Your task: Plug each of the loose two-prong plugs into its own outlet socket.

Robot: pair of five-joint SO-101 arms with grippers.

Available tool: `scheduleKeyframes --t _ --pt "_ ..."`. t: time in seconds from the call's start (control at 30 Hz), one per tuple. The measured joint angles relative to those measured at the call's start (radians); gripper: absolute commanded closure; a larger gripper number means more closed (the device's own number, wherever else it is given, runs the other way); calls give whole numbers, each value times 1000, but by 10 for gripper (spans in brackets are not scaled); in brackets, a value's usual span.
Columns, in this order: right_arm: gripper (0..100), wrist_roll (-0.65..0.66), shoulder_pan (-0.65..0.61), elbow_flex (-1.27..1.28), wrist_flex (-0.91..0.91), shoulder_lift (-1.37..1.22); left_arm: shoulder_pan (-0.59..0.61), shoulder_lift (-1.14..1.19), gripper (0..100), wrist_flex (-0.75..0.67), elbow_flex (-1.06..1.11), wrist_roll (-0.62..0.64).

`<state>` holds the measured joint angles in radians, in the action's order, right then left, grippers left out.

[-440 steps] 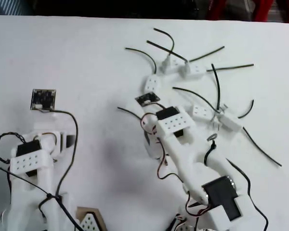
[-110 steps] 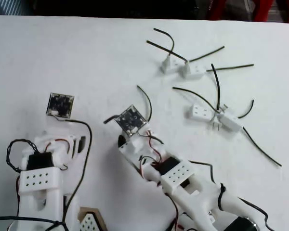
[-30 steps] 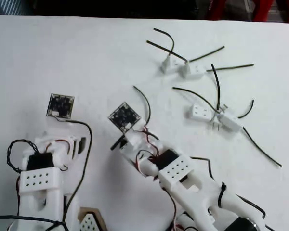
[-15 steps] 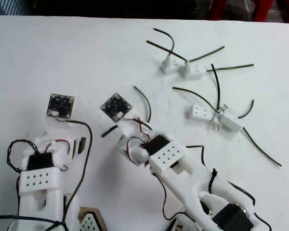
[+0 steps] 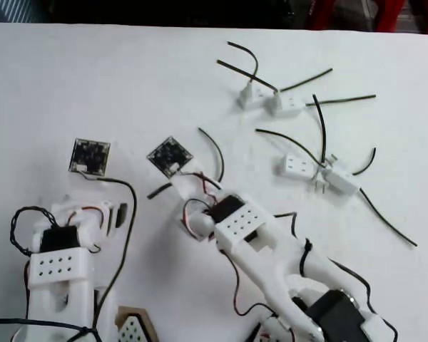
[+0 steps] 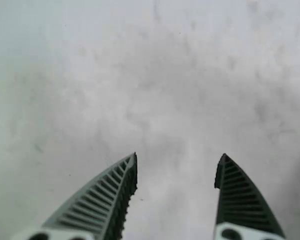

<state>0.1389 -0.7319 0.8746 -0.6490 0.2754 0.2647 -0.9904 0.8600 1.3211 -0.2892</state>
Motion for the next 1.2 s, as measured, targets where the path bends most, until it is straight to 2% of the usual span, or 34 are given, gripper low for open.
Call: scheduleKeyframes --t 0.57,0.97,1.2 --pt "981 -9 9 -51 -9 -86 0 0 745 0 0 0" --pt "978 -12 161 -359 -5 -5 0 0 745 0 0 0" --pt "978 -12 247 -489 152 -95 0 0 745 0 0 0"
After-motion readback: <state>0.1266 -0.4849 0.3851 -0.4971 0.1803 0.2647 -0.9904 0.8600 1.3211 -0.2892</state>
